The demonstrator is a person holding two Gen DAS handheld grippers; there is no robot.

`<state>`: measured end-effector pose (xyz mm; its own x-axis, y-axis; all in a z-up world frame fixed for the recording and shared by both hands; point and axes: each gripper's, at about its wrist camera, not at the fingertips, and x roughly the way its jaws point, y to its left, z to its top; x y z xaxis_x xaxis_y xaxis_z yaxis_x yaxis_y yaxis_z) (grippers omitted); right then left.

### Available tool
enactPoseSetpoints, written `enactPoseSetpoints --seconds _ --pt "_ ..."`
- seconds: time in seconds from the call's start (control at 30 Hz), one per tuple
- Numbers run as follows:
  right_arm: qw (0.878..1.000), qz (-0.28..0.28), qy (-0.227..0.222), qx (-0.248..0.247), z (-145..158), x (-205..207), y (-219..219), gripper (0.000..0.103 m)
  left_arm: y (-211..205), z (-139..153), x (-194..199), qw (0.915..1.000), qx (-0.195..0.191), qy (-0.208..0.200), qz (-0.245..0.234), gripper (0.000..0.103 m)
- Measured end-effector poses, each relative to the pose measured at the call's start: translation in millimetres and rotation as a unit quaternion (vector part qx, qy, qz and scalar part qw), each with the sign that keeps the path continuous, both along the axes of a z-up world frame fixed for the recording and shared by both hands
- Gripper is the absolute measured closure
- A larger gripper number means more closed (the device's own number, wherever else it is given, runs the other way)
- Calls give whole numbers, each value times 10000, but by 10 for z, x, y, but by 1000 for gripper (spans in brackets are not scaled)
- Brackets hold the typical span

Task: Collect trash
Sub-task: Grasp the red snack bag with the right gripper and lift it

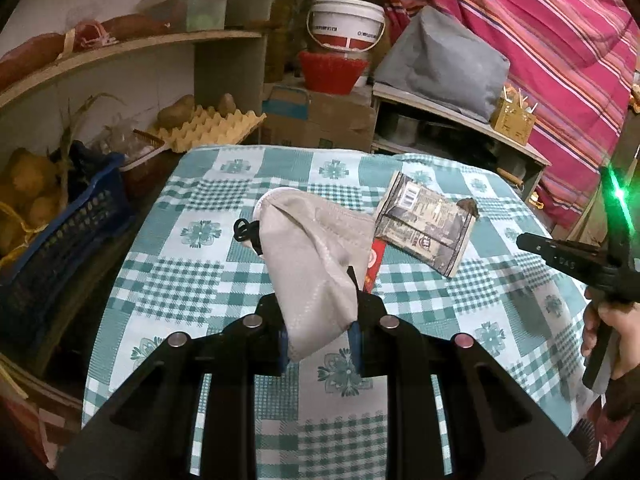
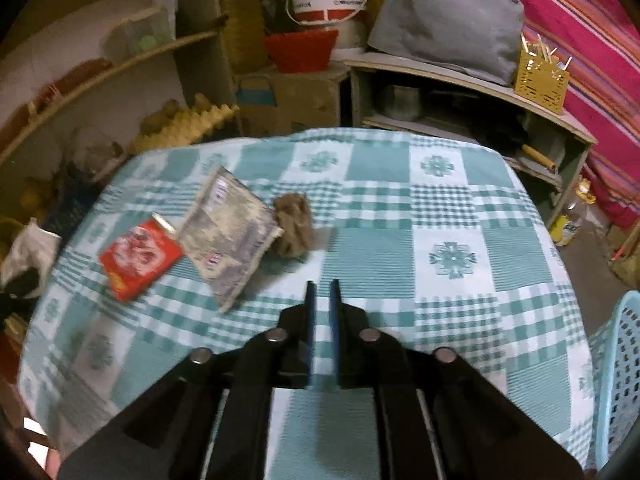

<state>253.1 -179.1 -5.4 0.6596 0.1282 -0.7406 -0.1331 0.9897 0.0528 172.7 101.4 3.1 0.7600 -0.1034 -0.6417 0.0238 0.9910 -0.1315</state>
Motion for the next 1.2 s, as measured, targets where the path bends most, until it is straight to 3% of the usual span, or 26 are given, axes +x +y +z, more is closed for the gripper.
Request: enactPoseSetpoints --seconds 0.03,0.07,0.27,0.43,0.7,0.8,0.87,0.9,1.03,1.2 --pt "10000 1 30 -56 -32 38 13 54 22 -19 10 10000 -14 8 12 82" --pt "10000 10 5 -67 -41 39 35 41 50 -35 24 10000 -32 17 22 82" --pt "9981 587 10 -207 -115 31 596 41 257 -158 44 9997 88 88 193 82" --pt "9943 1049 38 -187 -179 29 1184 41 586 -220 -71 9990 -73 136 429 82" --pt "9862 1492 41 -722 -263 11 1978 41 977 -257 -248 9972 -188 153 713 82" --pt "9837 1413 117 -1103 -408 92 2109 64 1034 -255 -282 9967 -214 150 762 82" --pt "9830 1439 122 -1130 -425 98 2105 90 1039 -247 -297 9967 -213 147 767 83" --pt "9823 1441 16 -1195 -402 72 2094 94 1033 -243 -304 9968 -205 140 764 83" --pt "9817 1500 -236 -1151 -238 -86 1921 102 954 -196 -306 9972 -208 90 708 83" --pt "9829 1445 -519 -1014 50 -353 1547 103 663 -72 -292 9987 -211 -45 468 82"
